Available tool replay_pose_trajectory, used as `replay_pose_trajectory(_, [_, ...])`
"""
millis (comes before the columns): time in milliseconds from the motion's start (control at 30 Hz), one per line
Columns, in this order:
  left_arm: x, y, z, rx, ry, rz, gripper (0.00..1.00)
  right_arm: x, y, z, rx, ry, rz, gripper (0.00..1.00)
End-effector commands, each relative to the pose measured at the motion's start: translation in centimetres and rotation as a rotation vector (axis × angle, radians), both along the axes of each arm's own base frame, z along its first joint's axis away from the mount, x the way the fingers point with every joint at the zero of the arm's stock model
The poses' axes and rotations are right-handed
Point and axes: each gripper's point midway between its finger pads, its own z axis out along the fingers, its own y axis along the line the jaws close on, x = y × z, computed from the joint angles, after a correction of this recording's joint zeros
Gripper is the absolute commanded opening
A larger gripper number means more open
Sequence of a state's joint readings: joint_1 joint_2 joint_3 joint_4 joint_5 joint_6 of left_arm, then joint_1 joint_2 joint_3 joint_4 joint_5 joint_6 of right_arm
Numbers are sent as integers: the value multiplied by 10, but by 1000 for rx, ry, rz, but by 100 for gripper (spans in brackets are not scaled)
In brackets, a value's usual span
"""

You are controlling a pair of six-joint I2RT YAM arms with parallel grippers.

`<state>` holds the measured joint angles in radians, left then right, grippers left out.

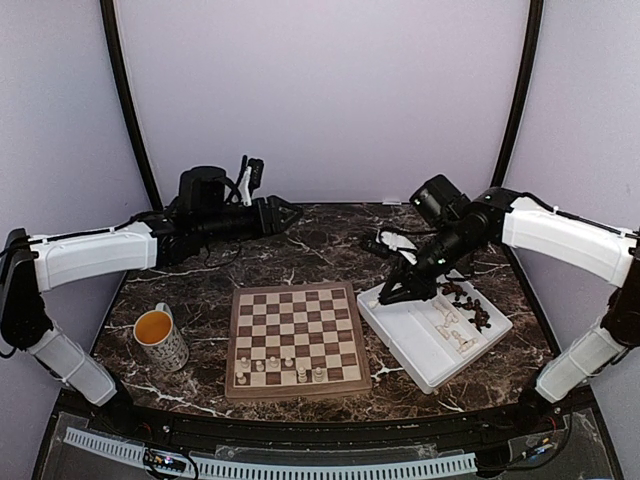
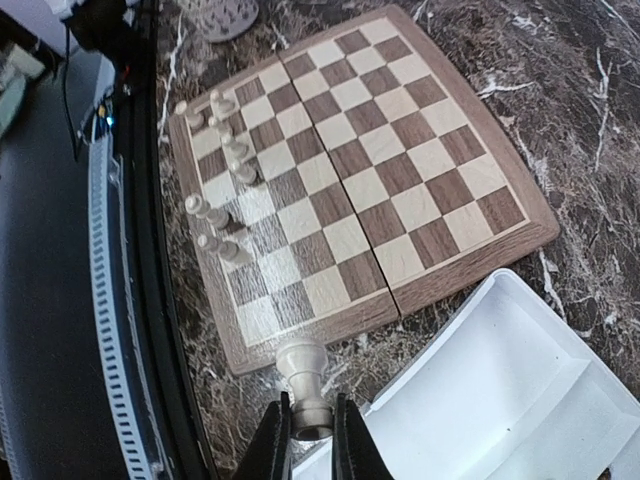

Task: Set up the chess pieces on the board
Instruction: Place the rook at h1.

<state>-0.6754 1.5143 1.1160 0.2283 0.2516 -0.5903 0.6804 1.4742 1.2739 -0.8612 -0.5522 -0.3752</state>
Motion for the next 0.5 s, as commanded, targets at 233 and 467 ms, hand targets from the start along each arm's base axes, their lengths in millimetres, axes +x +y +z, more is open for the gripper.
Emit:
replay_pose_trajectory(233, [-7, 57, -26, 66, 59, 165, 59, -34, 19, -65, -417, -285, 266, 1])
replay_pose_trajectory(467, [-10, 62, -29, 75, 67, 178, 59, -49, 35, -89, -527, -347, 362, 0])
